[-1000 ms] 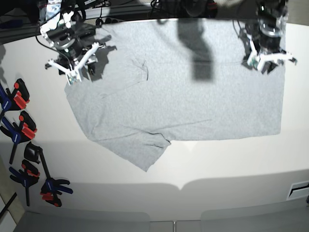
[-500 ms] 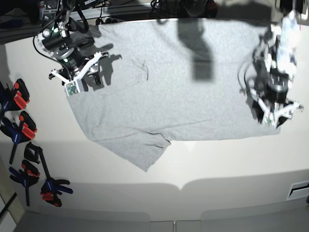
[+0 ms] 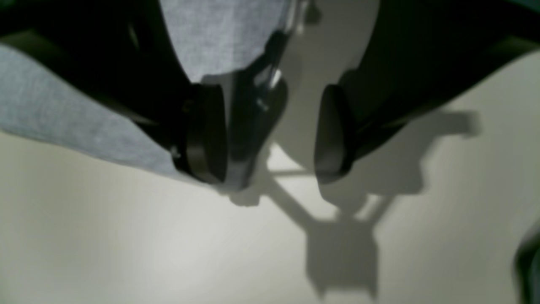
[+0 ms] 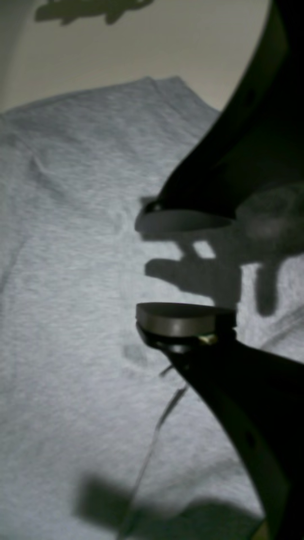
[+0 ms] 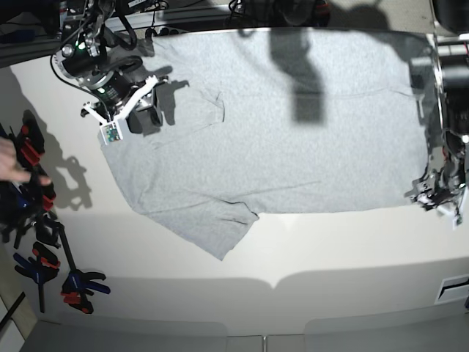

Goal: Fold the T-shirt properly
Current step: 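Release the collar and move both grippers down the shirt's sides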

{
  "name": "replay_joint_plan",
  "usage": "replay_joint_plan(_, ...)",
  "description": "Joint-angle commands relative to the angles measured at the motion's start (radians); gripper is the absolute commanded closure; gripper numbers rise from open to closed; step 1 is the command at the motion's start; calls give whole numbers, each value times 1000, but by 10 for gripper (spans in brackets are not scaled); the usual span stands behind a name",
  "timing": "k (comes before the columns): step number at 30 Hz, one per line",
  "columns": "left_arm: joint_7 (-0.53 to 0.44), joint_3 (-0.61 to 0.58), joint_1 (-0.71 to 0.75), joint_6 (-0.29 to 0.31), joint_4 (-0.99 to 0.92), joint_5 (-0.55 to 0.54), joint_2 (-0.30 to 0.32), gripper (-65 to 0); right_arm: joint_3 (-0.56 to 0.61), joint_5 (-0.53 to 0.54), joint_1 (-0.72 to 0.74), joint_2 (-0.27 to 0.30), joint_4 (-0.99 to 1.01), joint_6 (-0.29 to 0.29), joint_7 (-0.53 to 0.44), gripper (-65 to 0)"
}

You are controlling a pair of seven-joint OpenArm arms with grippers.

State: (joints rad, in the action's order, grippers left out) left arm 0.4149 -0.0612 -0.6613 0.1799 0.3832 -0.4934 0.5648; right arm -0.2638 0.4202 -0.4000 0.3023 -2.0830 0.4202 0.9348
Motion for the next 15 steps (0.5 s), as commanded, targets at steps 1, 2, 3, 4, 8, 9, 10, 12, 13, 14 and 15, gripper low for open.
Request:
replay_joint_plan(1, -39, 3, -53, 31, -40, -12, 12, -312, -5, 11, 4, 11, -19, 3, -20, -255)
replay_joint_plan(2, -66, 3, -69, 44, -93, -14, 12, -312, -5, 10, 3, 10, -19, 3, -19, -255)
replay_joint_plan(3, -98, 3, -77, 54, -138, -13, 12, -312, -5, 11, 4, 11, -19, 3, -19, -255)
replay_joint_plan(4, -127, 3, -76, 63, -169, -13, 12, -312, -5, 11, 4, 11, -19, 3, -20, -255)
replay_joint_plan(8, -144, 3, -41, 194, -201, -17, 11, -312, -4, 11, 4, 10, -19, 3, -19, -255)
replay_joint_plan(9, -138, 3, -33, 227, -201, -31, 11, -312, -5, 11, 4, 11, -19, 3, -19, -255)
replay_joint_plan(10, -130, 3, -24, 246, -200, -51, 11, -312, -4, 10, 4, 11, -19, 3, -19, -255)
replay_joint_plan(12, -113, 3, -17, 264, -200, -87, 9, -312, -5, 11, 4, 11, -19, 3, -20, -255)
replay_joint_plan(13, -102, 3, -17, 273, -200, -94, 6, -312, -4, 11, 4, 11, -19, 3, -20, -255)
replay_joint_plan(14, -93, 3, -17, 293, -200, -99, 3, -312, -5, 10, 4, 10, -19, 3, -20, -255)
replay_joint_plan(15, -90, 3, -18, 329, -200, -105, 0, -312, -4, 11, 4, 11, -19, 3, -20, -255)
